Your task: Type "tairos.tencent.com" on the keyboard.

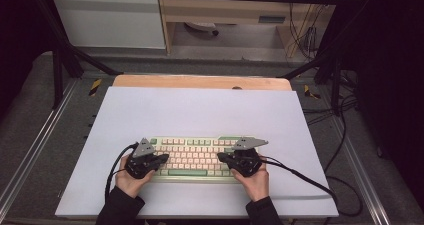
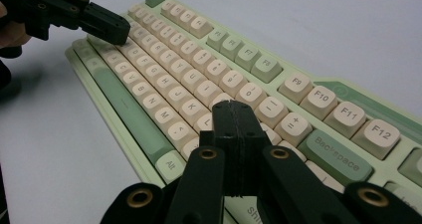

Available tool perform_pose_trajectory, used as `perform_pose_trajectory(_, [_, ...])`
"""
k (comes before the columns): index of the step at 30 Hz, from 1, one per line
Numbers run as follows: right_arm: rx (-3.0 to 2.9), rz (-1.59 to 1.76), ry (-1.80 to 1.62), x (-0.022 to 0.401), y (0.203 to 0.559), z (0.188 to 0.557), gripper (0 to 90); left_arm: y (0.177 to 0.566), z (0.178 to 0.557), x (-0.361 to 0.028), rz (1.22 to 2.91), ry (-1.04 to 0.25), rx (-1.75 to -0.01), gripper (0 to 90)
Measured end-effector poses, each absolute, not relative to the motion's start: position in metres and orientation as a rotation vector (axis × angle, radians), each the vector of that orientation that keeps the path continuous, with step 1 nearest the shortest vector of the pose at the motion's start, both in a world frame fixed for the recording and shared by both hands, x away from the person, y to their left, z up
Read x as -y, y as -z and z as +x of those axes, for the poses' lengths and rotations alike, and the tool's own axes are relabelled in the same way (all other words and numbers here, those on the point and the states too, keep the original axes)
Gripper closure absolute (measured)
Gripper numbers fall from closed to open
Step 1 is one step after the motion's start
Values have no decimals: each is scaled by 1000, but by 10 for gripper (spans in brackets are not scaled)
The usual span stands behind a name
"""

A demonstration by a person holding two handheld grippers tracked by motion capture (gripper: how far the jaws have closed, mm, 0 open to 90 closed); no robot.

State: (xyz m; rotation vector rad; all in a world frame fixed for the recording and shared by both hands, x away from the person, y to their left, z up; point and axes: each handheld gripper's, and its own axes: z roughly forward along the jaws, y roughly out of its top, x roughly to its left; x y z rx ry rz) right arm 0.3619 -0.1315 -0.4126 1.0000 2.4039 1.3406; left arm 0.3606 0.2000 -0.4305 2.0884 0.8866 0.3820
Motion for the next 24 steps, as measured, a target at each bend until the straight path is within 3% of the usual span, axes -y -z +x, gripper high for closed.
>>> perform_pose_trajectory(24, [-2410, 993, -1350, 131, 415, 361, 900, 430, 359, -199, 2091, -384, -872, 900])
